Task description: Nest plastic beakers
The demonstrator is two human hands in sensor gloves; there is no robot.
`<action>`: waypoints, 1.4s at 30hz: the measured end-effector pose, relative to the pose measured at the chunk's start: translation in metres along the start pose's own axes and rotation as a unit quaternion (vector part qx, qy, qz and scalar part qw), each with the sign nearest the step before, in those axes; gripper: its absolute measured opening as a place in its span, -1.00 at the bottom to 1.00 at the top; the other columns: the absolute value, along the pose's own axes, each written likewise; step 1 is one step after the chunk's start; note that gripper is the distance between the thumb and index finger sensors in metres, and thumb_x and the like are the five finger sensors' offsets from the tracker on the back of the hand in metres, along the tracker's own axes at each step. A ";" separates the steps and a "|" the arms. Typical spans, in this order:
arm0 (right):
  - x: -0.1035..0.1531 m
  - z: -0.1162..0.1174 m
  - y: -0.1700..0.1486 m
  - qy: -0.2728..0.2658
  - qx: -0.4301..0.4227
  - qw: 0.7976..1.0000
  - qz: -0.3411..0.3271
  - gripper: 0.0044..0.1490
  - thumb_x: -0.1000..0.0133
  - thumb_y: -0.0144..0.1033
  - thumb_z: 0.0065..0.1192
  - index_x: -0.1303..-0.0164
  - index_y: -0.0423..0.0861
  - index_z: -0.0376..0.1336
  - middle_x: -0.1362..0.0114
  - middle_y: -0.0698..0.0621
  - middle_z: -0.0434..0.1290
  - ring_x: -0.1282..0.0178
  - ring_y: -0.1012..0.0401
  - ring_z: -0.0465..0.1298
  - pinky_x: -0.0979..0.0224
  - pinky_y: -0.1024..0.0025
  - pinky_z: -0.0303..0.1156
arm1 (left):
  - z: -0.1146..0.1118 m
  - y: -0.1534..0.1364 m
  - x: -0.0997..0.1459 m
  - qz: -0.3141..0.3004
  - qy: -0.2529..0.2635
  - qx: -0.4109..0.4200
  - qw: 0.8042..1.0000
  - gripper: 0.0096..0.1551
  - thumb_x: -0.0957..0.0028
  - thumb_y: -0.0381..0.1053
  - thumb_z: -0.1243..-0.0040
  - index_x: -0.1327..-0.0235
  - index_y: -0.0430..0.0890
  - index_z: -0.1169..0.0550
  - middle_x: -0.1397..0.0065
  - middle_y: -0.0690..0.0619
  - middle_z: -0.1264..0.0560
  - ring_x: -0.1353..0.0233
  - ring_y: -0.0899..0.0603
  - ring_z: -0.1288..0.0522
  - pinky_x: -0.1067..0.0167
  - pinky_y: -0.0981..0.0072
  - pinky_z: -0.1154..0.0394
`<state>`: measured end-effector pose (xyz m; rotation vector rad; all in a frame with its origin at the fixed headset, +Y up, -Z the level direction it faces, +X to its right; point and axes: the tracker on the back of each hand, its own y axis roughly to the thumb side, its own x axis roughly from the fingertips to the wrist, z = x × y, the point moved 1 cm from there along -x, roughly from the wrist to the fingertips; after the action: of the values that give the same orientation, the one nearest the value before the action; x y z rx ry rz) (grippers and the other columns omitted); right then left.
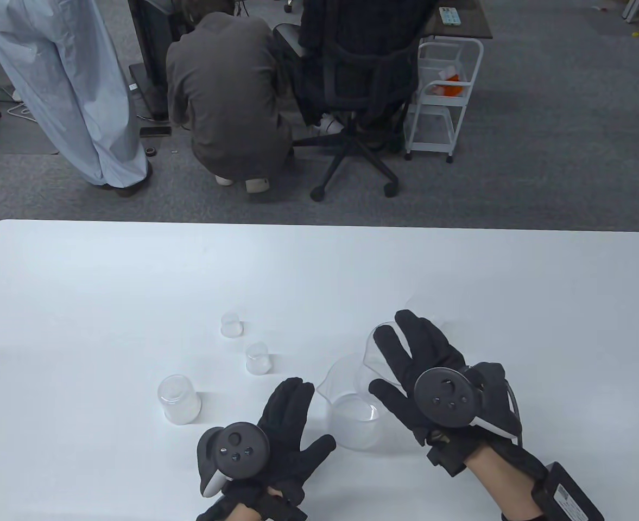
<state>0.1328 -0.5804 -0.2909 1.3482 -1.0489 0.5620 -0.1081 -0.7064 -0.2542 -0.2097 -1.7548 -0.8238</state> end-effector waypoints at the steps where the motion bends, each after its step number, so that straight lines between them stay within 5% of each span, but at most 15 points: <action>1: -0.001 0.005 0.001 0.007 0.000 1.000 -0.002 -0.04 -0.10 0.25 0.01 -0.57 -0.07 -0.08 -0.74 -0.31 -0.14 -0.63 -0.33 0.04 -0.48 -0.25 0.12 | 0.000 0.000 0.000 0.001 -0.001 0.000 1.000 0.16 0.10 0.54 0.03 -0.53 -0.20 -0.08 -0.61 -0.30 0.08 -0.60 -0.56 0.06 -0.35 -0.59 -0.03; 10: -0.006 0.063 0.003 0.072 0.004 0.997 -0.007 -0.02 -0.10 0.26 0.00 -0.57 -0.08 -0.10 -0.73 -0.31 -0.17 -0.63 -0.32 0.02 -0.47 -0.28 0.10 | 0.001 -0.001 0.000 0.004 -0.001 -0.001 1.000 0.16 0.09 0.54 0.03 -0.53 -0.20 -0.08 -0.61 -0.30 0.08 -0.61 -0.55 0.06 -0.35 -0.58 -0.02; 16: -0.008 0.080 0.001 0.098 0.012 0.995 -0.006 0.01 -0.09 0.29 0.00 -0.57 -0.09 -0.13 -0.72 -0.32 -0.19 -0.63 -0.33 0.01 -0.48 -0.29 0.08 | 0.001 -0.001 0.000 0.003 -0.002 -0.001 1.000 0.16 0.10 0.54 0.03 -0.53 -0.20 -0.08 -0.61 -0.30 0.08 -0.61 -0.55 0.06 -0.35 -0.59 -0.02; 22: -0.011 0.067 -0.007 0.082 -0.022 0.996 0.014 0.04 -0.06 0.32 0.01 -0.57 -0.08 -0.12 -0.74 -0.30 -0.16 -0.65 -0.31 0.00 -0.50 -0.30 0.06 | 0.000 -0.001 -0.001 0.003 -0.004 0.000 1.000 0.16 0.09 0.54 0.03 -0.53 -0.20 -0.08 -0.61 -0.30 0.08 -0.61 -0.55 0.06 -0.35 -0.59 -0.02; 33: -0.043 0.021 -0.065 0.010 0.005 0.987 0.159 -0.02 -0.06 0.25 0.06 -0.57 -0.04 -0.08 -0.76 -0.22 -0.09 -0.72 -0.25 -0.03 -0.57 -0.34 -0.01 | -0.001 0.000 -0.001 -0.003 -0.006 0.005 1.000 0.15 0.09 0.54 0.03 -0.53 -0.20 -0.08 -0.61 -0.29 0.08 -0.61 -0.55 0.06 -0.35 -0.58 -0.02; 42: -0.083 0.023 -0.113 0.034 -0.004 0.965 0.261 0.00 -0.08 0.26 0.05 -0.58 -0.04 -0.13 -0.77 -0.21 -0.16 -0.73 -0.25 -0.10 -0.57 -0.35 -0.05 | -0.002 0.001 0.000 -0.006 -0.007 0.004 1.000 0.16 0.10 0.54 0.03 -0.53 -0.20 -0.08 -0.61 -0.29 0.08 -0.61 -0.56 0.06 -0.35 -0.59 -0.02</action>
<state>0.1827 -0.6046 -0.4210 1.0311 -1.3554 0.9844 -0.1062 -0.7069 -0.2541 -0.2009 -1.7725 -0.8252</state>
